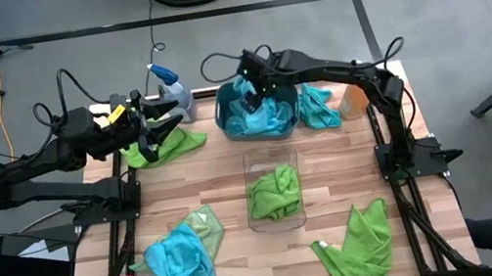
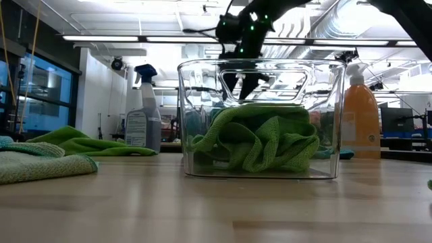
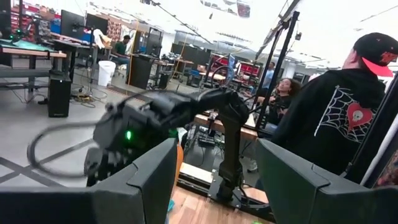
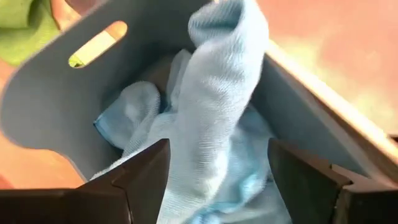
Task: Sort microfiber towel by color & place in baskets
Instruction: Put the blue microfiber towel into the blue bin
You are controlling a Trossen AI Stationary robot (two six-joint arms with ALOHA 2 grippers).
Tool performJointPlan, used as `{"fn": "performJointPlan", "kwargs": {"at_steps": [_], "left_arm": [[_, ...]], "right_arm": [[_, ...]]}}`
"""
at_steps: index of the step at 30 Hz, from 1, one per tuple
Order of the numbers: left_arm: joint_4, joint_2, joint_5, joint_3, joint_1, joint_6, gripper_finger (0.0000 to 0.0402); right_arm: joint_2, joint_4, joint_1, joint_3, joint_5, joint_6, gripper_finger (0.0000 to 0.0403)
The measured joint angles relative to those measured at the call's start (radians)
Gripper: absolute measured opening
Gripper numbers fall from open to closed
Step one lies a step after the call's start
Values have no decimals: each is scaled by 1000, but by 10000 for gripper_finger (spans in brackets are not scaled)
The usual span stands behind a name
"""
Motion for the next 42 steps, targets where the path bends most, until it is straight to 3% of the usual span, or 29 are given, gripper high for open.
{"fn": "performJointPlan", "kwargs": {"at_steps": [5, 11, 21, 24, 27, 34, 38, 42], "left_arm": [[-1, 0, 0, 0, 0, -4, 206], [-64, 0, 0, 0, -1, -54, 206], [-86, 25, 0, 0, -1, -87, 206], [-80, 41, 0, 0, -1, -87, 206], [-70, 63, 0, 0, -1, -87, 206], [29, 125, 55, 0, -1, -20, 206], [82, 168, 76, 0, -1, 28, 206], [109, 203, 78, 0, -1, 35, 206]], "right_arm": [[-1, -84, -8, 103, -38, -92, 268], [-59, -112, 43, 116, -145, -213, 268], [-193, -127, 194, 110, -64, -313, 268], [-278, -80, 218, 13, -58, -303, 268], [-404, 28, 231, -178, -57, -241, 268], [-740, 445, 332, -650, -91, -18, 268], [-884, 676, 407, -798, -91, 26, 268], [-956, 783, 444, -867, -92, -30, 268]]}}
